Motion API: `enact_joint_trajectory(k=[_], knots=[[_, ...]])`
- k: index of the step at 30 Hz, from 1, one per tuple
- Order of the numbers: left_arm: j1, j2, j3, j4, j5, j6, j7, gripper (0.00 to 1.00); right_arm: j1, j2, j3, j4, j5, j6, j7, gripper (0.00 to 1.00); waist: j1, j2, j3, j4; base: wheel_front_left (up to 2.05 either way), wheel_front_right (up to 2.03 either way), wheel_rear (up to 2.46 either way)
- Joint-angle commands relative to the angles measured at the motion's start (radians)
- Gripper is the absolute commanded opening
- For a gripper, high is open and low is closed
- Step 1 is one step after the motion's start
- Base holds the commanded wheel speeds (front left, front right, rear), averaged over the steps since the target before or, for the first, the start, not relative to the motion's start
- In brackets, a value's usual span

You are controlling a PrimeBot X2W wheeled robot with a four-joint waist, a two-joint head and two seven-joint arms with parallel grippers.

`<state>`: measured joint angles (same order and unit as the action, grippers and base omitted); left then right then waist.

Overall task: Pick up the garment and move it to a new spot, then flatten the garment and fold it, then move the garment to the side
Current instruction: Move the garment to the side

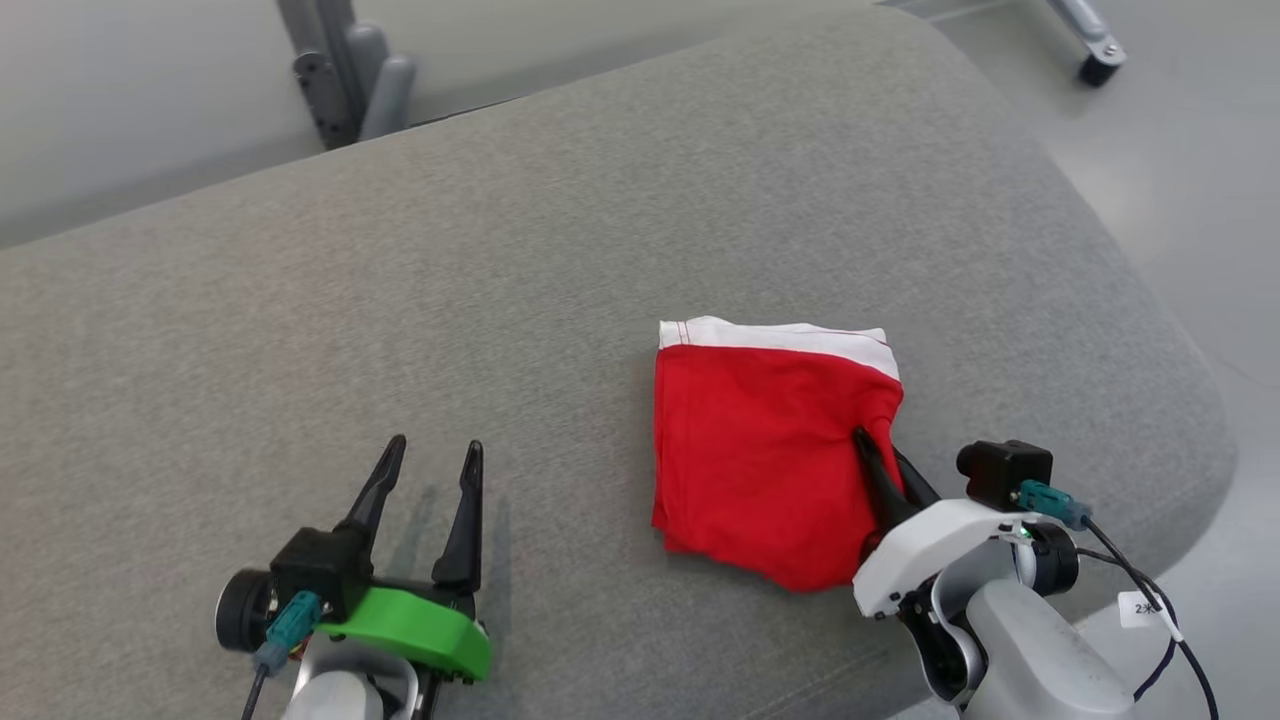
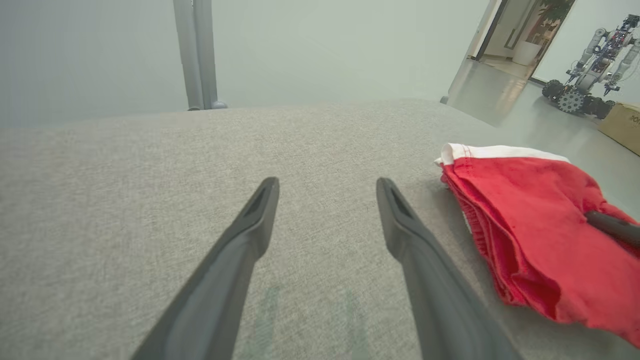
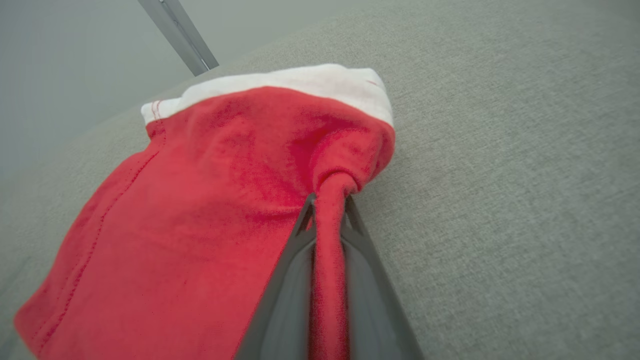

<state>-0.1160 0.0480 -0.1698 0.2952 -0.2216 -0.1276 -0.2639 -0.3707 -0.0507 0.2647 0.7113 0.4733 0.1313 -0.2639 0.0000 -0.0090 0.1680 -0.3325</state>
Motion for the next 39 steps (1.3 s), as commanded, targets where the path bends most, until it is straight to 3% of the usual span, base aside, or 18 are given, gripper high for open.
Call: enact_joint_trajectory(k=[1,8,13,20,22,24,25,26,27,30,33,39], knots=[[-0.022,0.005,-0.006,-0.004,0.013,-0.003,-0.001,1.0,-0.006,-0.001,0.004,-0.005,0.001,-0.001,0.0,0.0,0.0,0.009,0.044,-0.094,0.0,0.0,0.0],[-0.09,0.033,-0.072,-0.016,0.054,-0.004,-0.001,1.0,-0.134,-0.005,0.046,0.018,-0.038,-0.001,0.0,0.0,0.0,0.009,0.169,-0.016,0.0,0.0,0.0],[-0.145,0.062,-0.087,-0.027,0.052,-0.004,-0.001,1.0,-0.302,-0.064,-0.004,0.098,-0.069,-0.001,-0.001,0.0,0.0,0.009,0.271,0.088,0.0,0.0,0.0],[-0.194,0.094,-0.086,-0.062,0.063,-0.004,-0.001,1.0,-0.513,-0.224,-0.165,0.288,-0.154,-0.001,-0.002,0.0,0.0,0.009,0.373,0.212,0.0,0.0,0.0],[-0.186,0.094,-0.066,-0.084,0.067,-0.004,-0.001,1.0,-0.597,-0.346,-0.317,0.397,-0.273,-0.001,-0.001,0.0,0.0,0.009,0.405,0.259,0.0,0.0,0.0],[-0.183,0.093,-0.064,-0.085,0.067,-0.004,-0.001,1.0,-0.615,-0.372,-0.365,0.423,-0.309,-0.001,-0.001,0.4,0.0,0.009,0.408,0.265,0.0,0.0,0.0],[-0.181,0.09,-0.059,-0.079,0.069,-0.004,0.0,1.0,-0.629,-0.406,-0.43,0.422,-0.35,-0.001,-0.001,0.98,0.0,0.009,0.407,0.267,0.0,0.0,0.0],[-0.182,0.089,-0.059,-0.077,0.071,-0.004,0.0,1.0,-0.631,-0.426,-0.467,0.403,-0.378,-0.001,-0.002,1.0,0.0,0.009,0.405,0.267,0.0,0.0,0.0],[-0.182,0.083,-0.051,-0.069,0.073,-0.002,0.0,1.0,-0.589,-0.413,-0.638,0.302,-0.504,-0.001,-0.001,1.0,0.0,0.009,0.381,0.266,0.0,0.0,0.0],[-0.174,0.068,-0.044,-0.061,0.067,-0.002,0.0,1.0,-0.566,-0.348,-0.713,0.184,-0.556,-0.001,-0.001,1.0,0.0,0.009,0.345,0.267,0.0,0.0,0.0],[-0.164,0.057,-0.034,-0.058,0.063,-0.002,0.0,1.0,-0.542,-0.293,-0.698,0.1,-0.553,-0.001,-0.001,1.0,0.0,0.009,0.313,0.269,0.0,0.0,0.0],[-0.131,0.033,-0.002,-0.036,0.062,-0.002,-0.001,1.0,-0.393,-0.158,-0.531,-0.124,-0.452,-0.001,-0.001,1.0,0.0,0.009,0.205,0.276,0.0,0.0,0.0]])
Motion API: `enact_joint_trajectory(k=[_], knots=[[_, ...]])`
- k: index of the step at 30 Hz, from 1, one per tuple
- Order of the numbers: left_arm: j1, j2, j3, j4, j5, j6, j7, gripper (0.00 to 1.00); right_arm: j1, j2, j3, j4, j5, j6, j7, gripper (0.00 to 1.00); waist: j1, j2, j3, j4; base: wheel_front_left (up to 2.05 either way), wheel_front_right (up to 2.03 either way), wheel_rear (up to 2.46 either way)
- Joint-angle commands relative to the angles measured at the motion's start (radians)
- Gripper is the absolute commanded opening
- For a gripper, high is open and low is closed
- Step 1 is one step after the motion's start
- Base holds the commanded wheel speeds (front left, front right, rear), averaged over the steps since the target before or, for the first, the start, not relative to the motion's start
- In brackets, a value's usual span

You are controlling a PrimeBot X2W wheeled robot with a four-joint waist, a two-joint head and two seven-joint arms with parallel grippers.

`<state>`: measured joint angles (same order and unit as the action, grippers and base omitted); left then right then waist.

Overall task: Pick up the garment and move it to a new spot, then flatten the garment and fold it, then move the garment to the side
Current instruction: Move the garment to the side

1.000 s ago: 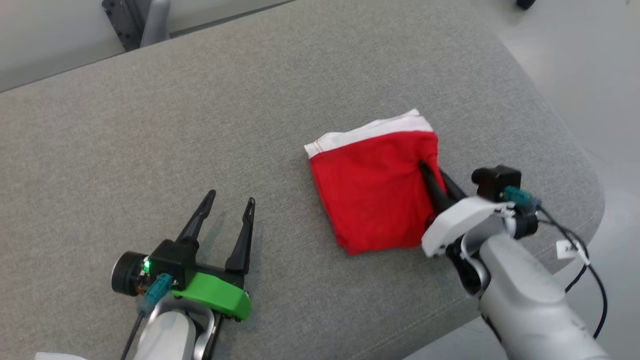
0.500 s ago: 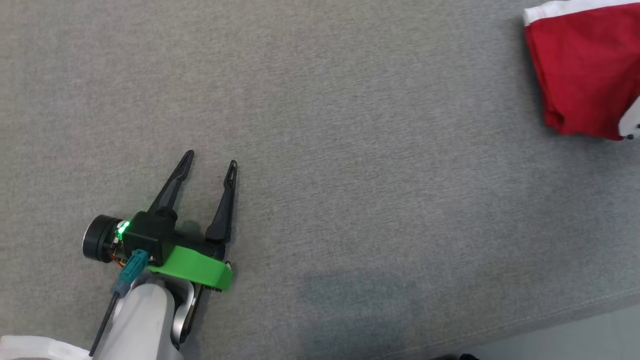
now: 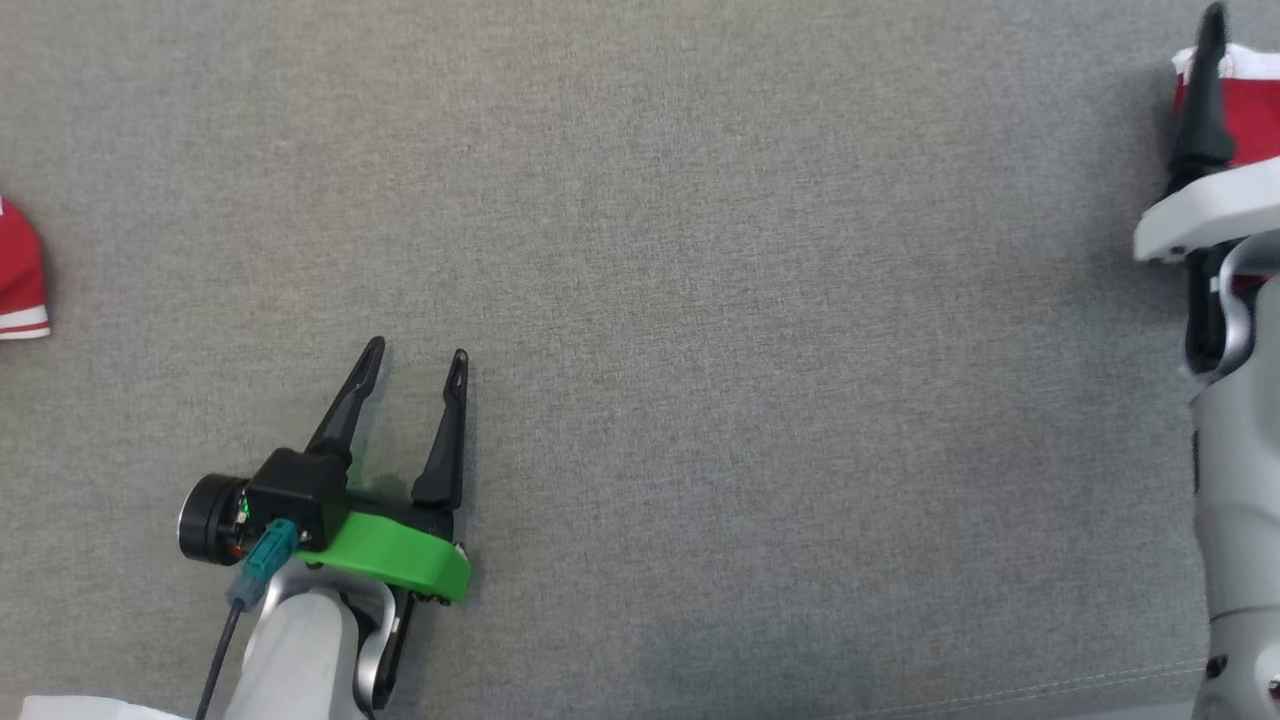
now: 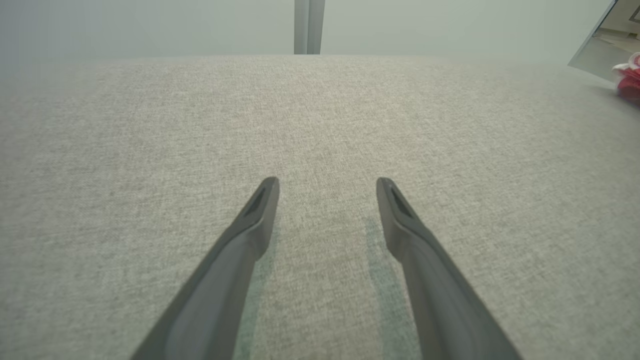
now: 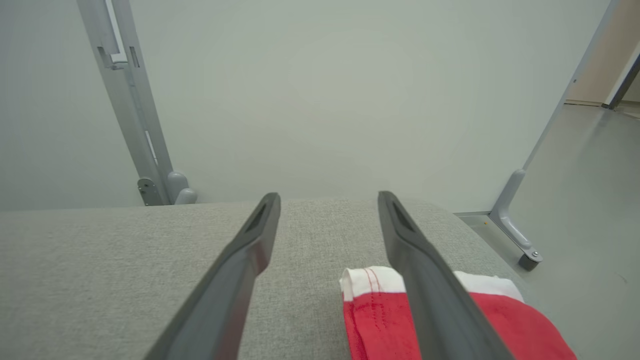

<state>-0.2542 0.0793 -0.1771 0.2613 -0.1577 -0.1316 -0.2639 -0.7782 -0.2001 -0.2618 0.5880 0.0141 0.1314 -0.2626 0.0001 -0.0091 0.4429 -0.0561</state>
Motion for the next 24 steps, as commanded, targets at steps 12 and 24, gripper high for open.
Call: enact_joint_trajectory(k=[12,24], knots=[[0.082,-0.025,0.067,0.049,0.005,0.002,-0.001,1.0,0.373,0.087,0.28,-0.169,0.15,-0.001,-0.003,1.0,-0.0001,0.0091,-0.247,0.055,0.0,0.0,0.0],[0.201,-0.028,0.11,0.079,-0.022,0.029,-0.001,1.0,0.637,0.139,0.251,-0.237,0.162,-0.001,-0.003,1.0,-0.0001,0.0091,-0.396,0.074,0.0,0.0,0.0]])
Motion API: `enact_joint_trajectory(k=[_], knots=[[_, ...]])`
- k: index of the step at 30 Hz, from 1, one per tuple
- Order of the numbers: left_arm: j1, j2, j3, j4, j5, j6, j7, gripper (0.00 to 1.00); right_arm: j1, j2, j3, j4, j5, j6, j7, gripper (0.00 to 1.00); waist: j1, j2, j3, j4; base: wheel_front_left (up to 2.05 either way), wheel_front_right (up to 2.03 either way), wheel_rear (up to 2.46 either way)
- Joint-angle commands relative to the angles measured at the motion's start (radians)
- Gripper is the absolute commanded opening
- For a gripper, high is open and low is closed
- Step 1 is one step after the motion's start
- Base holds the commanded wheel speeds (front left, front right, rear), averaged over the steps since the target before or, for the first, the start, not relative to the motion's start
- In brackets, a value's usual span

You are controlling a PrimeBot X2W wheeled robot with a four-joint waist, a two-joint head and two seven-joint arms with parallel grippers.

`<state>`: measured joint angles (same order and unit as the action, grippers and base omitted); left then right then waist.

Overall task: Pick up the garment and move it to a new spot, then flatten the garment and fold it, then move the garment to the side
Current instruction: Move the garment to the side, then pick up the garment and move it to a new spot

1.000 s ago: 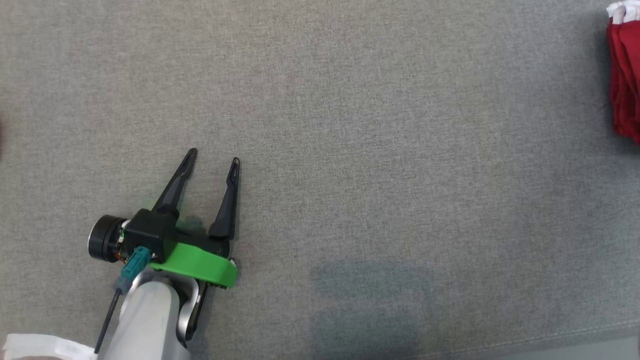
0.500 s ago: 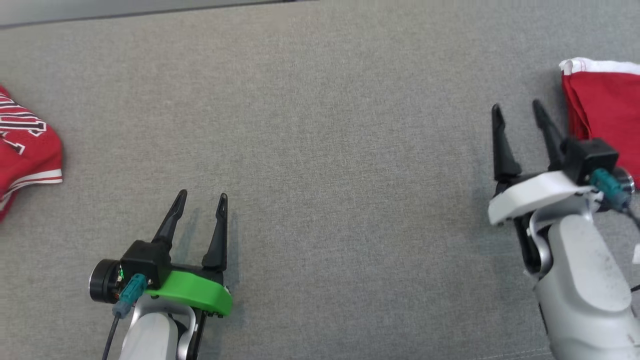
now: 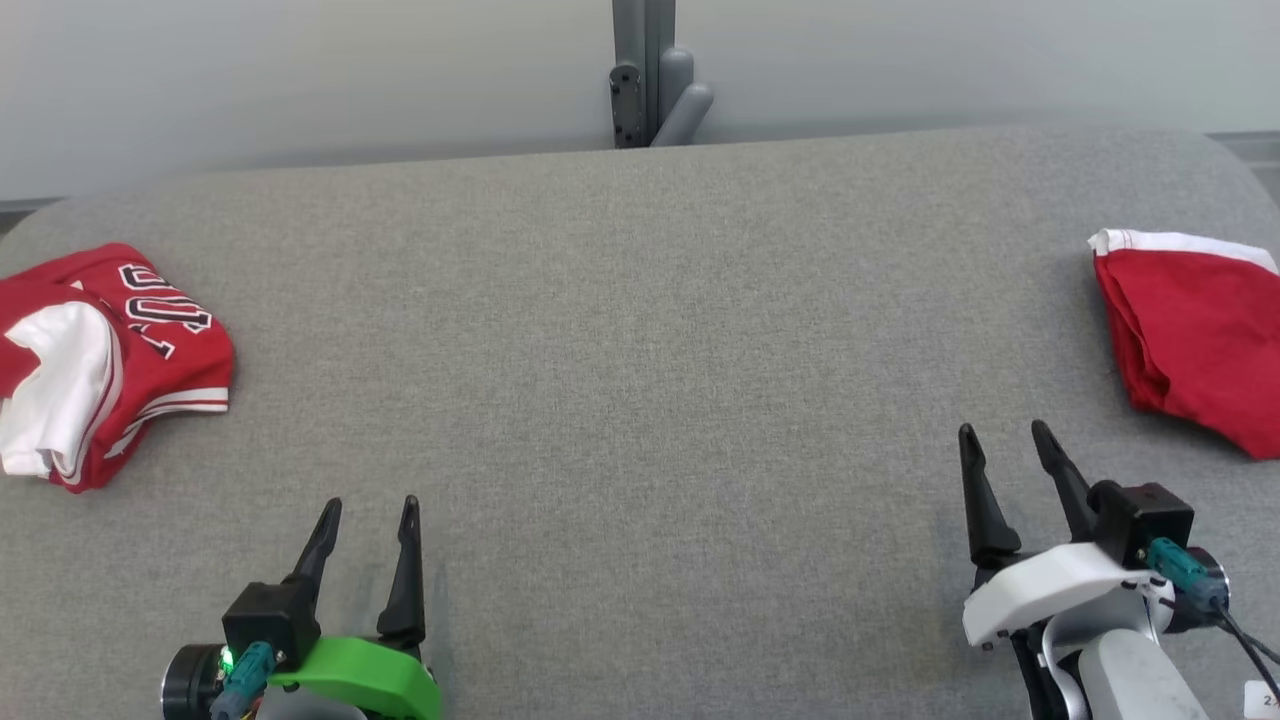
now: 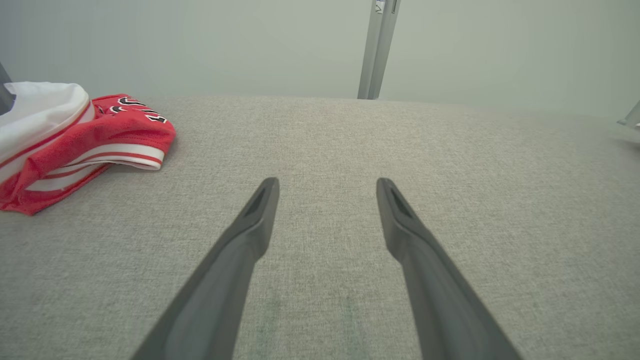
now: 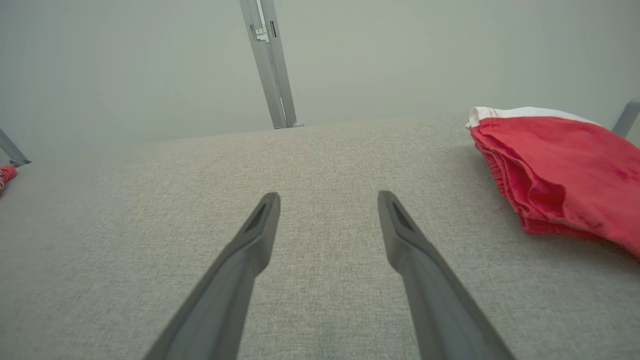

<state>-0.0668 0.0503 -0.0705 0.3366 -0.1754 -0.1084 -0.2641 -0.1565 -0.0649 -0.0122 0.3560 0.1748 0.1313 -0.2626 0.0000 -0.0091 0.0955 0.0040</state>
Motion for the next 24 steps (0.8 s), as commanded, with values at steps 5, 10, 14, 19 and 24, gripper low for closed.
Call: enact_joint_trajectory(k=[5,10,14,19,24], knots=[[0.055,0.001,0.012,-0.001,-0.008,0.021,0.0,1.0,0.069,0.007,0.008,-0.028,-0.006,-0.001,-0.003,1.0,0.0,0.0091,-0.078,0.01,0.0,0.0,0.0],[0.078,0.001,0.013,-0.015,-0.024,0.034,0.0,1.0,0.096,0.012,0.01,-0.047,0.0,-0.001,-0.003,1.0,0.0,0.0091,-0.084,0.009,0.0,0.0,0.0],[0.079,0.001,0.008,-0.018,-0.024,0.035,0.0,1.0,0.101,0.013,0.011,-0.052,0.01,-0.001,-0.003,1.0,0.0,0.0091,-0.083,0.01,0.0,0.0,0.0],[0.069,0.001,0.006,-0.02,-0.026,0.039,0.0,1.0,0.1,0.013,0.018,-0.053,0.018,-0.001,-0.003,1.0,0.0,0.0091,-0.073,0.026,0.0,0.0,0.0],[0.04,0.001,0.012,-0.019,-0.037,0.05,0.0,1.0,0.092,0.013,0.036,-0.057,0.01,-0.001,-0.003,1.0,0.0,0.0091,-0.038,0.09,0.0,0.0,0.0]])
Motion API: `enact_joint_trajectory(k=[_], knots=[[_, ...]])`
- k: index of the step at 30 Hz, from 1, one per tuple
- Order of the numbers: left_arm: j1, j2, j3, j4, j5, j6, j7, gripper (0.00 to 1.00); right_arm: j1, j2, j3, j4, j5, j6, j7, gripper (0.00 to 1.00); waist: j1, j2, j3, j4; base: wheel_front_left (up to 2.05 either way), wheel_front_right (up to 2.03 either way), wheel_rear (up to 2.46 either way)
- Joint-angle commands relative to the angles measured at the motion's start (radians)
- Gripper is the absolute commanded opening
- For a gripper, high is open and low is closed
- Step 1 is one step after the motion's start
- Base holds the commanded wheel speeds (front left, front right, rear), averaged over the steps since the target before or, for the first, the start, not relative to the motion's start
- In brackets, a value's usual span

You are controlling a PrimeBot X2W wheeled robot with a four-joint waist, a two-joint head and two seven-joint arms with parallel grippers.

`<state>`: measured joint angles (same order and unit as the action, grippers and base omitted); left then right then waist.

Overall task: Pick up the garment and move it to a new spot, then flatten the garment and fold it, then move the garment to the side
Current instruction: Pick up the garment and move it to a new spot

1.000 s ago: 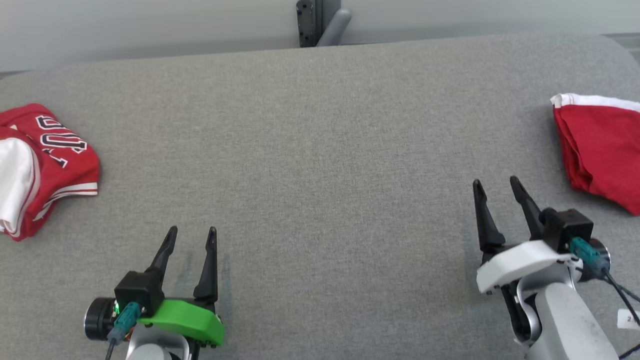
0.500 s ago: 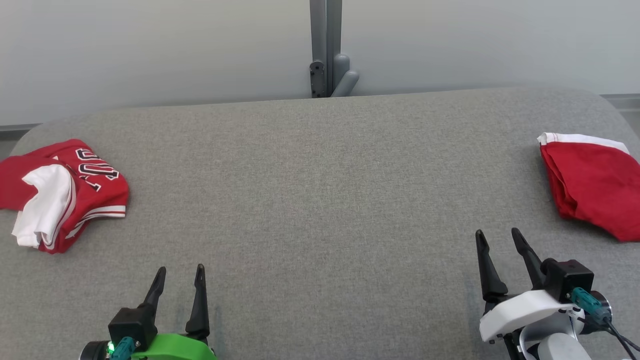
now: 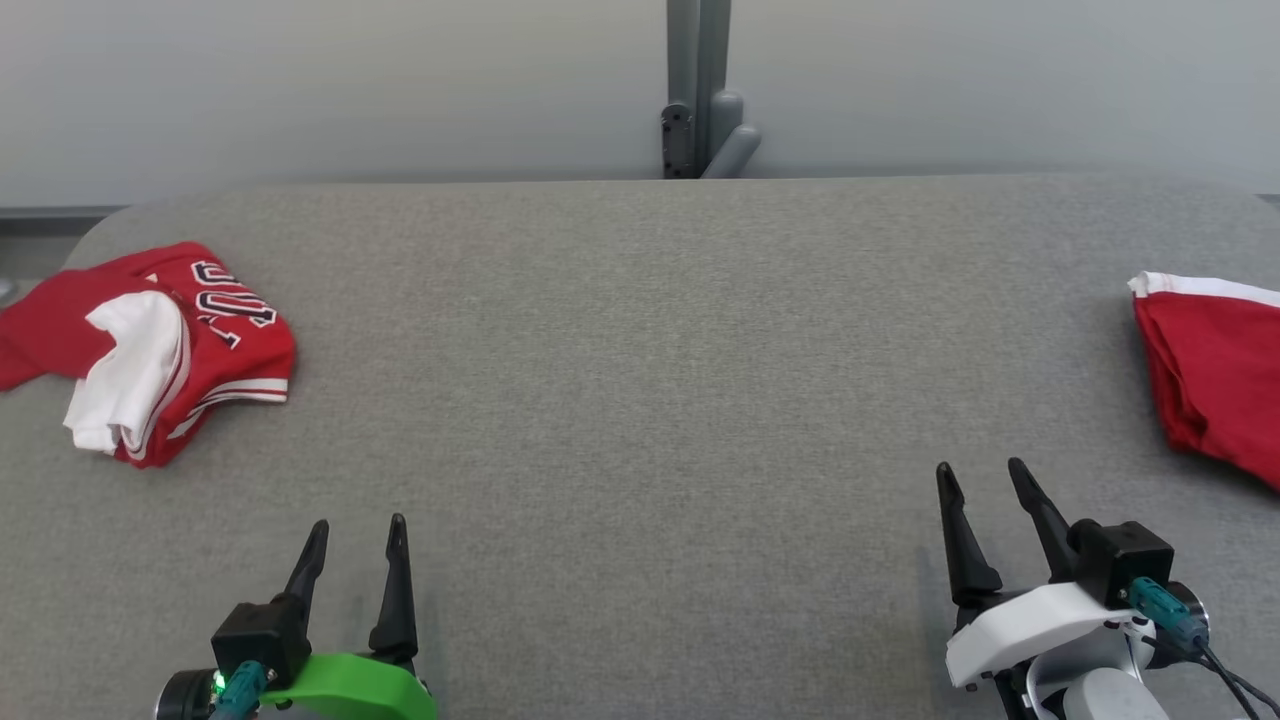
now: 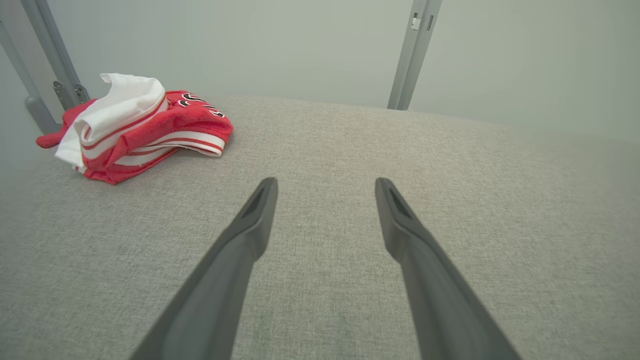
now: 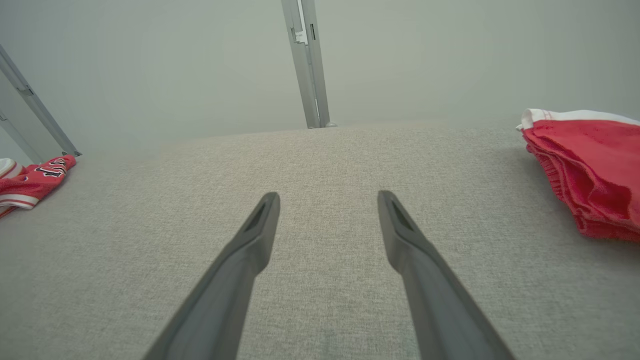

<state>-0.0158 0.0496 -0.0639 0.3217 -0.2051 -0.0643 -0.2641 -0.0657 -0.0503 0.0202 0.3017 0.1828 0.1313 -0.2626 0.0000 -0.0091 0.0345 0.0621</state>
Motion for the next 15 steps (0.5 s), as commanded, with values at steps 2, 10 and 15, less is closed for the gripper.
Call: enact_joint_trajectory(k=[2,10,15], knots=[[-0.021,0.002,0.009,0.0,-0.011,0.012,0.0,1.0,-0.007,-0.002,0.015,0.001,0.0,-0.001,-0.003,1.0,0.0,0.0091,0.036,0.074,0.0,0.0,0.0],[-0.034,0.002,0.018,0.022,-0.014,0.013,0.0,1.0,-0.033,-0.003,0.054,0.005,-0.02,-0.001,-0.003,1.0,0.0,0.0091,0.067,0.295,0.0,0.0,0.0],[-0.009,0.002,0.035,0.033,-0.026,0.014,0.0,1.0,-0.04,-0.008,0.084,0.027,-0.023,-0.001,-0.003,1.0,0.0,0.0091,0.064,0.424,0.0,0.0,0.0]])
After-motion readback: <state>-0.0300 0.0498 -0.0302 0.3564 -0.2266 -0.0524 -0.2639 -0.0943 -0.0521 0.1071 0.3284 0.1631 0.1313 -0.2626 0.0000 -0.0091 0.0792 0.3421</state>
